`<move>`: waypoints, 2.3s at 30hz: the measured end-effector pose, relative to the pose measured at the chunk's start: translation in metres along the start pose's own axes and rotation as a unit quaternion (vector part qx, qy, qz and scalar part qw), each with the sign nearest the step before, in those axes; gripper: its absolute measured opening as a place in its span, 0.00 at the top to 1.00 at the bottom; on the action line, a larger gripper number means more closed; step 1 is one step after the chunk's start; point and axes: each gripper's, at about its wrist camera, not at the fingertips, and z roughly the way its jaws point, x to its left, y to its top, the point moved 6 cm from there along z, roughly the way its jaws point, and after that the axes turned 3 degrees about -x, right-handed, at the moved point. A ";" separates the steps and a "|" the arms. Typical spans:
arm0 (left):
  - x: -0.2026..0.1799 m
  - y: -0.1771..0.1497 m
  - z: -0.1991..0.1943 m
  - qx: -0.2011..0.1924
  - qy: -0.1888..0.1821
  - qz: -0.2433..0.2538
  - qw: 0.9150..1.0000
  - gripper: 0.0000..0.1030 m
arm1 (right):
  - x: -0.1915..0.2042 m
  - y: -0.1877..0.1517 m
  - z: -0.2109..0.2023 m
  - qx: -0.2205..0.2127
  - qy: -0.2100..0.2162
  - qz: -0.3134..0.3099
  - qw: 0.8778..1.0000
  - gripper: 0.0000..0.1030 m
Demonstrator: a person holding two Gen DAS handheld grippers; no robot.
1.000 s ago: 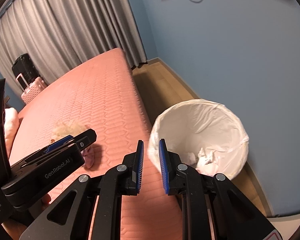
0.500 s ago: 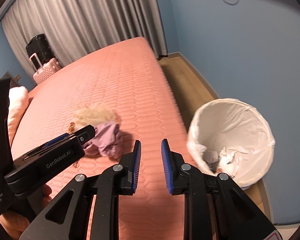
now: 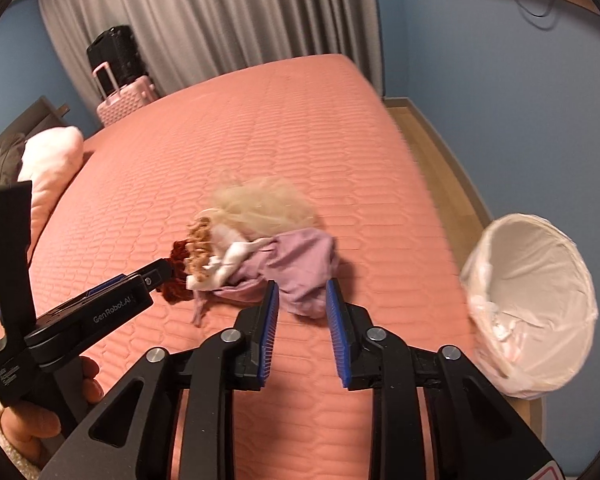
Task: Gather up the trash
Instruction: 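Move both open tools back over the scrunchie pile on the bed, then grasp the dark red velvet scrunchie with the left tool while the right tool grasps the tan satin scrunchie, then carry both scrunchies over the wastebasket and open both tools to drop them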
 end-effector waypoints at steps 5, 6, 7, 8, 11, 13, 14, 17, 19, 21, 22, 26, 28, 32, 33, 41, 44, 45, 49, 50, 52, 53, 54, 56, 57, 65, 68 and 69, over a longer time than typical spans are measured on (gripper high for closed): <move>0.034 0.009 0.015 0.010 0.013 -0.022 1.000 0.41 | 0.032 0.002 0.029 0.020 0.019 -0.011 1.000 0.72; 0.039 0.011 0.019 0.013 0.013 -0.026 0.999 0.41 | 0.039 0.002 0.037 0.027 0.024 -0.012 0.999 0.71; 0.046 0.013 0.024 0.017 0.016 -0.031 0.999 0.41 | 0.044 0.003 0.043 0.032 0.026 -0.012 0.999 0.71; 0.050 0.014 0.028 0.018 0.018 -0.035 0.999 0.40 | 0.049 0.004 0.050 0.037 0.030 -0.011 0.999 0.71; 0.060 0.017 0.039 0.024 0.020 -0.043 0.999 0.40 | 0.064 0.008 0.070 0.049 0.036 -0.011 0.998 0.71; 0.065 0.018 0.047 0.029 0.017 -0.048 0.998 0.40 | 0.071 0.010 0.082 0.057 0.039 -0.008 0.998 0.71; 0.067 0.019 0.052 0.032 0.015 -0.050 0.998 0.40 | 0.075 0.011 0.089 0.062 0.041 -0.006 0.997 0.71; 0.070 0.020 0.066 0.041 0.009 -0.054 0.998 0.41 | 0.082 0.012 0.104 0.071 0.042 -0.003 0.997 0.71; 0.070 0.020 0.072 0.046 0.002 -0.056 0.997 0.41 | 0.086 0.014 0.114 0.076 0.043 -0.001 0.996 0.71; 0.069 0.019 0.079 0.052 -0.003 -0.057 0.997 0.41 | 0.090 0.014 0.121 0.080 0.045 0.000 0.996 0.71; 0.068 0.018 0.081 0.054 -0.004 -0.056 0.997 0.41 | 0.092 0.014 0.125 0.081 0.045 -0.002 0.996 0.71; 0.068 0.014 0.095 0.068 -0.008 -0.061 0.996 0.50 | 0.096 0.011 0.142 0.093 0.047 -0.003 0.995 0.75; 0.068 0.010 0.101 0.076 -0.014 -0.062 0.995 0.59 | 0.095 0.007 0.149 0.101 0.047 -0.002 0.994 0.81; 0.066 0.002 0.108 0.082 -0.023 -0.057 0.995 0.74 | 0.095 0.001 0.154 0.109 0.051 0.001 0.993 0.87; 0.064 0.001 0.107 0.079 -0.021 -0.054 0.995 0.77 | 0.095 0.001 0.153 0.107 0.052 0.001 0.993 0.87; 0.045 -0.001 0.076 0.057 -0.030 -0.040 0.997 0.82 | 0.084 0.004 0.124 0.089 0.061 0.011 0.994 0.88; 0.036 0.005 0.063 0.044 -0.034 -0.034 0.998 0.83 | 0.078 0.009 0.108 0.074 0.063 0.015 0.995 0.88; 0.032 0.005 0.055 0.038 -0.038 -0.031 0.998 0.83 | 0.076 0.011 0.103 0.069 0.063 0.016 0.995 0.88; 0.013 0.016 0.028 0.016 -0.047 -0.014 0.999 0.83 | 0.063 0.020 0.077 0.045 0.061 0.023 0.997 0.88; 0.004 0.018 0.019 0.008 -0.052 -0.006 0.999 0.83 | 0.060 0.022 0.071 0.040 0.060 0.026 0.997 0.88; -0.009 0.022 0.009 -0.001 -0.058 0.005 0.998 0.83 | 0.051 0.026 0.056 0.027 0.059 0.033 0.997 0.88; -0.017 0.022 0.002 -0.006 -0.062 0.014 0.998 0.83 | 0.047 0.027 0.050 0.022 0.059 0.036 0.997 0.88; -0.026 0.022 -0.005 -0.010 -0.066 0.021 0.998 0.83 | 0.043 0.028 0.044 0.018 0.058 0.039 0.997 0.88; -0.042 0.023 -0.015 -0.018 -0.074 0.034 0.996 0.83 | 0.029 0.032 0.029 0.004 0.055 0.046 0.997 0.88; -0.052 0.023 -0.021 -0.022 -0.079 0.041 0.996 0.83 | 0.020 0.033 0.020 -0.004 0.052 0.051 0.997 0.88; -0.135 0.014 -0.049 -0.040 -0.114 0.102 0.987 0.83 | -0.049 0.031 -0.031 -0.044 0.024 0.092 0.994 0.88; -0.171 0.004 -0.056 -0.041 -0.129 0.128 0.983 0.83 | -0.079 0.027 -0.048 -0.054 0.011 0.108 0.993 0.88; -0.181 0.002 -0.057 -0.041 -0.133 0.134 0.981 0.83 | -0.088 0.025 -0.053 -0.057 0.007 0.113 0.992 0.88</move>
